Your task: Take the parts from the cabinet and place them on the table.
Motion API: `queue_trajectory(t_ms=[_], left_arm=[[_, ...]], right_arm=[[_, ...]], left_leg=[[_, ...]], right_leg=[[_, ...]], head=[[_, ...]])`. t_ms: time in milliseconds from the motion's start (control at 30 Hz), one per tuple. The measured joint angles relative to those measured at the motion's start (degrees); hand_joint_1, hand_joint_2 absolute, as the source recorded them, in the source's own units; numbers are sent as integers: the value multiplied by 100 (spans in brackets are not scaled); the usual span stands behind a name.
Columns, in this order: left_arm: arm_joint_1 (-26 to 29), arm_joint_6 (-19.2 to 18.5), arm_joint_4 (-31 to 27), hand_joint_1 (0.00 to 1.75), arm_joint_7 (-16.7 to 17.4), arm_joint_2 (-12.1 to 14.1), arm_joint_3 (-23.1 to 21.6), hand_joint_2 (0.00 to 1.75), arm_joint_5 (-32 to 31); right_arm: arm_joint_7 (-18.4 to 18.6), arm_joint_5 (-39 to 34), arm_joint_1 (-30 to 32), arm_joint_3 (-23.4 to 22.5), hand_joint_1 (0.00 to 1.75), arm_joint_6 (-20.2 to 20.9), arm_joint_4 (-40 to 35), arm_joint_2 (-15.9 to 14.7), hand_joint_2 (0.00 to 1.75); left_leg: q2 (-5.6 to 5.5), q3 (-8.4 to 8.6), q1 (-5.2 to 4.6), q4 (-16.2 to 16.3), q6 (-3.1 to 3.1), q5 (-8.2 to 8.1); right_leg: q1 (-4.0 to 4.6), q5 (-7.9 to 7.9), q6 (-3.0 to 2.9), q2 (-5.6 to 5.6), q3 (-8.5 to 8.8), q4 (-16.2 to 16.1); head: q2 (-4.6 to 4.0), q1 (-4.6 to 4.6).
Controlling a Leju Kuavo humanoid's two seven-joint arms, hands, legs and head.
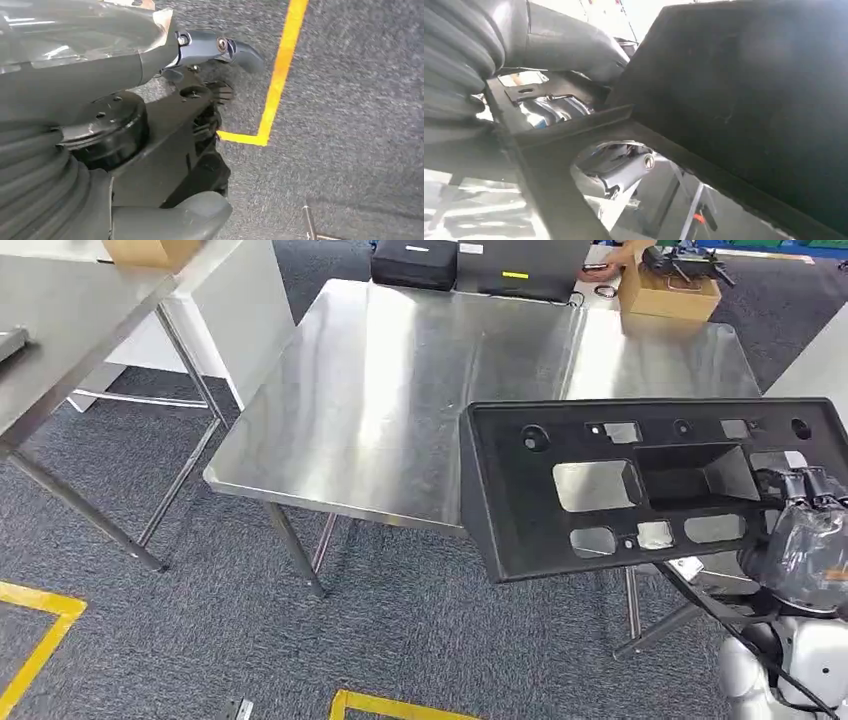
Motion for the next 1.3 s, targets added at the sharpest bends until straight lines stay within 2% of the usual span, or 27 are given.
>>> queue_trajectory(t_ms=[33,100,133,167,200,267,300,333,367,400,433,467,567,700,800,867,933,967,1000,1167,1300], left_arm=[[-4,0,0,0,0,-4,0,175,30],[1,9,0,0,20,-2,2,175,77],[8,18,0,0,28,0,4,175,101],[9,17,0,0,28,4,4,175,103],[9,17,0,0,28,7,4,175,109],[9,18,0,0,28,15,4,175,109],[10,17,2,0,28,15,4,175,109],[6,17,2,0,31,18,7,175,109],[-1,18,2,0,33,20,7,175,111],[13,20,2,0,33,18,7,175,109],[26,26,4,0,33,9,7,175,109],[19,31,2,0,31,9,4,175,107],[9,166,2,0,-15,13,2,175,-7],[-37,503,2,0,-433,-7,-199,175,-339],[-94,601,0,0,-665,-7,-306,175,-418],[-111,607,-4,0,-943,-9,-378,175,-442],[-123,426,-4,0,-1277,-11,-418,175,-442],[-136,374,-4,0,-1353,-11,-439,175,-442],[-141,306,-4,0,-1410,-11,-463,175,-439],[-151,199,-4,0,-1434,-2,-501,175,-317],[-139,208,-4,0,-1432,11,-474,175,-210]], right_arm=[[0,4,-17,7,175,2,4,11,175],[7,4,-22,22,175,11,50,22,175],[9,4,-19,28,175,13,77,31,175],[9,4,-18,35,175,15,107,39,175],[9,4,-19,37,175,17,120,46,175],[9,4,-22,39,175,17,159,57,175],[9,4,-24,39,175,17,168,59,175],[9,4,-32,42,175,17,183,61,175],[9,4,-48,44,175,20,190,63,175],[9,4,-54,46,175,22,201,63,175],[15,9,-52,46,175,41,218,63,175],[37,18,-60,44,175,74,234,57,175],[193,166,-144,39,175,258,359,50,175],[376,308,-337,-15,175,367,925,55,175],[431,409,-386,-50,175,380,1275,77,175],[485,521,-435,-96,175,433,1507,107,175],[547,697,-568,-125,175,477,1867,162,175],[575,743,-627,-127,175,472,2018,186,175],[630,842,-711,-133,175,441,2219,219,175],[988,1165,-1453,-247,175,42,3809,402,175],[1130,1213,-1808,-424,175,-55,4809,492,175]], left_leg=[[13,-193,30,334,-44,-131],[36,-758,104,1190,-127,-518],[54,-960,135,1408,-155,-596],[63,-1047,164,1380,-175,-506],[73,-1003,190,1119,-191,-268],[81,-636,226,134,-222,441],[78,-485,242,-241,-228,621],[71,-535,179,-243,-196,308],[72,-510,168,-210,-122,292],[72,-466,153,-235,-80,459],[72,-448,161,-249,-82,502],[68,-452,138,-243,-82,496],[44,-457,99,-243,-56,486],[35,-444,98,-244,5,454],[32,-443,88,-244,16,448],[35,-443,82,-244,20,448],[40,-443,82,-243,22,449],[40,-447,82,-243,27,453],[41,-447,82,-242,33,457],[50,-442,101,-243,35,463],[45,-443,116,-245,33,465]], right_leg=[[-3,-17,-27,-2,6,0],[-3,-53,-68,-1,15,3],[-5,-79,-65,1,26,3],[-19,-105,-56,7,48,4],[-37,-136,-35,10,87,5],[-79,-220,23,12,217,5],[-78,-263,69,6,247,-2],[-61,-277,96,12,274,11],[-44,-301,143,13,240,2],[-16,-324,178,11,210,0],[29,-379,154,4,225,33],[4,-364,133,4,265,23],[-16,-362,139,-11,317,-45],[-15,-364,141,-19,317,-117],[-17,-355,157,-23,323,-127],[-19,-351,165,-23,324,-128],[-19,-337,197,-22,346,-128],[-19,-335,232,-21,363,-128],[-19,-334,234,-21,362,-128],[-11,-329,241,-18,352,-126],[17,-330,240,-21,361,-120]], head=[[0,-31],[0,-22],[0,-26],[0,-22],[0,-26],[0,-26],[0,-27],[0,-33],[0,-48],[0,-35],[0,-42],[0,-35],[0,-44],[0,-40],[0,-40],[0,-42],[0,-42],[0,-42],[0,-42],[0,-44],[0,-39]])
